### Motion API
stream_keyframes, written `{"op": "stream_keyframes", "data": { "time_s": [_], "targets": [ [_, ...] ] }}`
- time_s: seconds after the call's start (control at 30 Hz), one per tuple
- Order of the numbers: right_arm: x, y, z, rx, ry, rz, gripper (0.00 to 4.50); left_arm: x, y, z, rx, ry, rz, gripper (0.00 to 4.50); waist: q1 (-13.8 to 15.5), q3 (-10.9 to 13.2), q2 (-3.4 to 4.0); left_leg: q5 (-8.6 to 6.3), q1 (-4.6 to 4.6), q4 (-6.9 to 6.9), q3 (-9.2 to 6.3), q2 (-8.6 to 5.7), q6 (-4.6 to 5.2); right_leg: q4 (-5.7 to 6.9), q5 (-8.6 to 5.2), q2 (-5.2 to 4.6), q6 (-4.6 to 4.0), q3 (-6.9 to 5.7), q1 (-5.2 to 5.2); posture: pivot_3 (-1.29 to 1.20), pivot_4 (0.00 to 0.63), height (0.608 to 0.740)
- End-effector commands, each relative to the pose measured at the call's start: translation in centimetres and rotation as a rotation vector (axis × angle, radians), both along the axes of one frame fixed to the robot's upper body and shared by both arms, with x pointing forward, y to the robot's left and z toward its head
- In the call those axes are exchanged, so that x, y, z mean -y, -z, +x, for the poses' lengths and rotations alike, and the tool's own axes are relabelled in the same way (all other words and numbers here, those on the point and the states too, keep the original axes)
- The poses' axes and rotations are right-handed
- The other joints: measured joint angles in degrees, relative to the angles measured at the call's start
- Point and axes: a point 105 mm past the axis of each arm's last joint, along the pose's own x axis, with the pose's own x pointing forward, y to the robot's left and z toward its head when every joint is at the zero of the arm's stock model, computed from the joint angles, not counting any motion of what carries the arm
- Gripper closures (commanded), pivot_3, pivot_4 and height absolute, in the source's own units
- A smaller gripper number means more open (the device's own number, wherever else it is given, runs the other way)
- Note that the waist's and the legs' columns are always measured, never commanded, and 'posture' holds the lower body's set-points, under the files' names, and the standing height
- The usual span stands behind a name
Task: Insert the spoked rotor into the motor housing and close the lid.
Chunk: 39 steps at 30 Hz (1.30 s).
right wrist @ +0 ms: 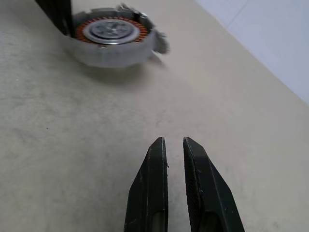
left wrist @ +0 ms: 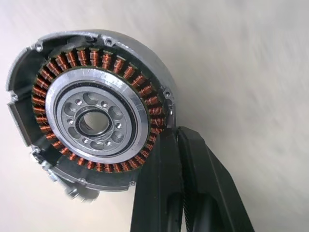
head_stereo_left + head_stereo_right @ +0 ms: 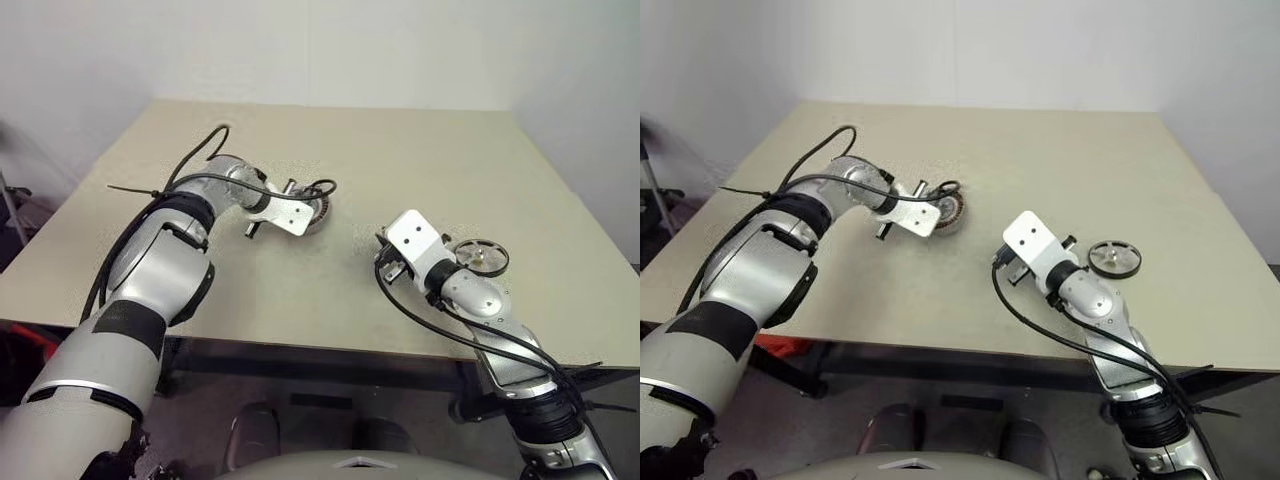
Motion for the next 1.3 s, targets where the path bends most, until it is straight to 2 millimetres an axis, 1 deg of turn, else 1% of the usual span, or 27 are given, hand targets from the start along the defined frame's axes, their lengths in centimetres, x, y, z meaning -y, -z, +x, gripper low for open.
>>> {"op": "stream_keyframes", "data": {
  "time_s": [0.03, 0.1, 0.2, 0.27, 0.47, 0.67, 0.73, 0.87, 0.97, 1.03, 1.17, 1.3],
  "targets": [
    [0.5, -2.1, -0.2, 0.076, 0.015, -0.004, 3.88, 2.5, -3.1, 0.0, 0.07, 0.09, -0.07, 4.48, 0.01, 0.0, 0.0, 0.0, 0.01, 0.0, 0.01, 0.0, 0.0, 0.0, 0.0, 0.0, 0.0, 0.0, 0.0, 0.0, 0.0, 0.74],
    [0.8, -2.2, -0.2, 0.079, 0.029, -0.009, 3.88, 3.1, -3.1, -0.3, 0.063, 0.119, -0.069, 4.48, -0.01, 0.0, 0.0, 0.0, 0.02, 0.0, 0.0, 0.01, 0.0, 0.01, 0.0, 0.01, 0.0, 0.0, -0.01, 0.0, 0.0, 0.74],
    [2.2, -2.4, 0.0, 0.086, 0.108, -0.036, 3.88, 4.8, -2.5, -1.2, 0.047, 0.188, -0.048, 4.48, 0.08, 0.0, -0.01, 0.01, 0.02, 0.0, 0.0, 0.01, -0.01, 0.02, 0.0, 0.01, 0.0, 0.0, -0.01, 0.0, 0.0, 0.74],
    [2.7, -2.6, 0.1, 0.091, 0.135, -0.047, 3.88, 5.4, -2.0, -1.6, 0.039, 0.219, -0.031, 4.48, 0.11, 0.01, -0.01, 0.01, 0.01, 0.01, 0.0, -0.01, -0.01, 0.01, 0.0, -0.01, 0.01, 0.01, -0.01, 0.0, 0.0, 0.74],
    [3.3, -2.8, -0.2, 0.098, 0.176, -0.056, 3.88, 7.2, -0.3, -2.8, 0.016, 0.291, 0.003, 4.48, 0.1, 0.0, -0.01, 0.01, 0.01, 0.0, -0.02, 0.0, -0.01, 0.02, 0.0, 0.0, 0.01, 0.01, -0.02, 0.0, 0.0, 0.74],
    [3.4, -3.1, -0.6, 0.106, 0.194, -0.053, 3.88, 8.8, 0.9, -3.6, 0.017, 0.332, 0.024, 4.48, 0.13, 0.0, -0.01, 0.01, 0.03, 0.0, -0.04, 0.0, 0.0, 0.03, 0.0, 0.0, 0.01, 0.01, -0.01, 0.0, 0.0, 0.74],
    [3.6, -3.1, -0.7, 0.107, 0.199, -0.054, 3.88, 9.0, 1.3, -3.8, 0.009, 0.339, 0.033, 4.48, 0.16, 0.0, 0.0, -0.01, 0.02, 0.0, -0.04, 0.0, 0.03, 0.03, 0.0, 0.0, 0.01, 0.01, -0.01, 0.0, 0.0, 0.74],
    [3.7, -3.3, -0.8, 0.11, 0.208, -0.053, 3.88, 8.7, 2.1, -4.0, -0.021, 0.335, 0.059, 4.48, 0.05, 0.0, 0.0, -0.02, 0.03, 0.0, -0.09, 0.0, 0.05, 0.02, 0.0, 0.0, 0.01, 0.01, -0.02, 0.0, 0.0, 0.74],
    [3.6, -3.3, -0.8, 0.113, 0.207, -0.051, 3.88, 8.7, 2.3, -4.1, -0.028, 0.329, 0.048, 3.84, 0.09, -0.01, 0.02, -0.03, 0.06, 0.0, -0.09, 0.0, 0.07, 0.03, 0.0, 0.0, 0.01, 0.01, -0.01, 0.0, 0.0, 0.74],
    [3.5, -3.3, -0.8, 0.112, 0.204, -0.051, 3.88, 8.7, 2.2, -4.0, -0.025, 0.321, 0.041, 3.21, 0.07, -0.01, 0.02, -0.05, 0.11, 0.0, -0.09, 0.0, 0.1, 0.03, 0.0, -0.01, 0.01, 0.02, 0.03, 0.0, 0.0, 0.74],
    [3.3, -3.2, -0.5, 0.11, 0.193, -0.05, 3.88, 8.3, 1.6, -3.6, -0.012, 0.305, 0.027, 3.21, 0.06, -0.02, 0.03, -0.06, 0.16, 0.0, -0.09, 0.0, 0.11, 0.05, 0.0, 0.0, 0.01, 0.03, 0.05, 0.0, 0.0, 0.74],
    [3.2, -3.1, -0.2, 0.11, 0.192, -0.02, 3.88, 7.6, 0.6, -3.1, -0.004, 0.282, -0.022, 3.21, 0.03, -0.02, 0.03, -0.06, 0.18, 0.0, -0.1, 0.01, 0.11, 0.07, 0.0, 0.0, 0.01, 0.03, 0.05, 0.0, 0.0, 0.74]
  ]
}}
